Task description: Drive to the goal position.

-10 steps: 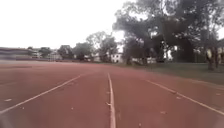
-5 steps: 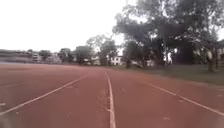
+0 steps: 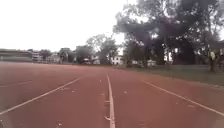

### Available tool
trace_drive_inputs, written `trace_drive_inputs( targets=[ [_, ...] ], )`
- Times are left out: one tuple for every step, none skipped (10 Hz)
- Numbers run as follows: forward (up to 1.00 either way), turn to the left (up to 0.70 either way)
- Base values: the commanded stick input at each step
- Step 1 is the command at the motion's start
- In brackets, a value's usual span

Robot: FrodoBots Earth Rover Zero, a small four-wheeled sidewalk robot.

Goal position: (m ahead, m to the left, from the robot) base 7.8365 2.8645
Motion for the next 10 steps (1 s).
trace_drive_inputs(
  targets=[
    [0.45,0.00],
    [0.45,0.00],
    [0.45,0.00],
    [0.45,0.00],
    [0.45,0.00],
    [0.45,0.00],
    [0.45,0.00],
    [0.45,0.00],
    [0.45,0.00],
    [0.45,0.00]
  ],
)
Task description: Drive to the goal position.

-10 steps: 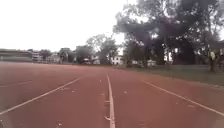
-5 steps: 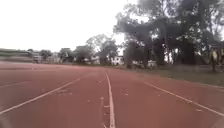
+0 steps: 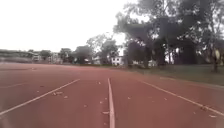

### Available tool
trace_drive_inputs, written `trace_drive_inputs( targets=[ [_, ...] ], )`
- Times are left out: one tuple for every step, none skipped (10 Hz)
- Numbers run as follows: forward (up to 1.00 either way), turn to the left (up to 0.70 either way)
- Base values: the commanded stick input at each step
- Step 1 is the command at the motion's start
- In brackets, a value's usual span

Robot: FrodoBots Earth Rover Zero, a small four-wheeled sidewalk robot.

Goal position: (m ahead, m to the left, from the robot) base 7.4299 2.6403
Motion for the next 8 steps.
trace_drive_inputs(
  targets=[
    [0.45,0.00],
    [0.45,0.00],
    [0.45,0.00],
    [0.45,0.00],
    [0.45,0.00],
    [0.45,0.00],
    [0.45,0.00],
    [0.45,0.00]
  ],
)
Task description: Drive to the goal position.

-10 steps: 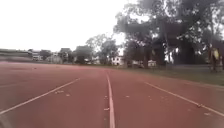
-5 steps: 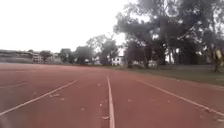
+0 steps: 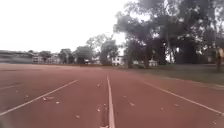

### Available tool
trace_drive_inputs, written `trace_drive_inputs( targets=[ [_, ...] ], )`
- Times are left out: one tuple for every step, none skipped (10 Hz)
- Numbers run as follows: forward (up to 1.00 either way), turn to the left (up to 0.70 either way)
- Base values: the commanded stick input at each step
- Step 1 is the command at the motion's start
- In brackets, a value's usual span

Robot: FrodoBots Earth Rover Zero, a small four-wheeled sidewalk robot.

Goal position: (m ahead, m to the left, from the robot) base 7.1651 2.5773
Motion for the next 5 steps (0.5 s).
trace_drive_inputs(
  targets=[
    [0.45,0.00],
    [0.45,0.00],
    [0.45,0.00],
    [0.45,0.00],
    [0.45,0.00]
  ],
)
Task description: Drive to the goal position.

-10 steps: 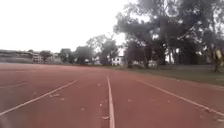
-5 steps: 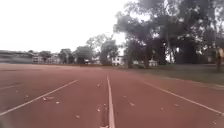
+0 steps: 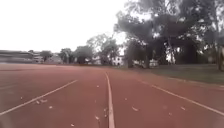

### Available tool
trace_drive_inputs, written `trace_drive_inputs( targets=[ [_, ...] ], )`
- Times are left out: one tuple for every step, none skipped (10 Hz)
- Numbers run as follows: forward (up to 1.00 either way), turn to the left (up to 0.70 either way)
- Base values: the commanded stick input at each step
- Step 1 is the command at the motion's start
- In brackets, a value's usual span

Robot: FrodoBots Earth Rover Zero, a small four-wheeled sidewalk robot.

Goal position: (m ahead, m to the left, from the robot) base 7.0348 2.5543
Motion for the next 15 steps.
trace_drive_inputs(
  targets=[
    [0.45,0.00],
    [0.45,0.00],
    [0.45,0.00],
    [0.45,0.00],
    [0.45,0.00],
    [0.45,0.00],
    [0.45,0.00],
    [0.45,0.00],
    [0.45,0.00],
    [0.45,0.00],
    [0.45,0.00],
    [0.45,0.00],
    [0.45,0.00],
    [0.45,0.00],
    [0.45,0.00]
  ],
)
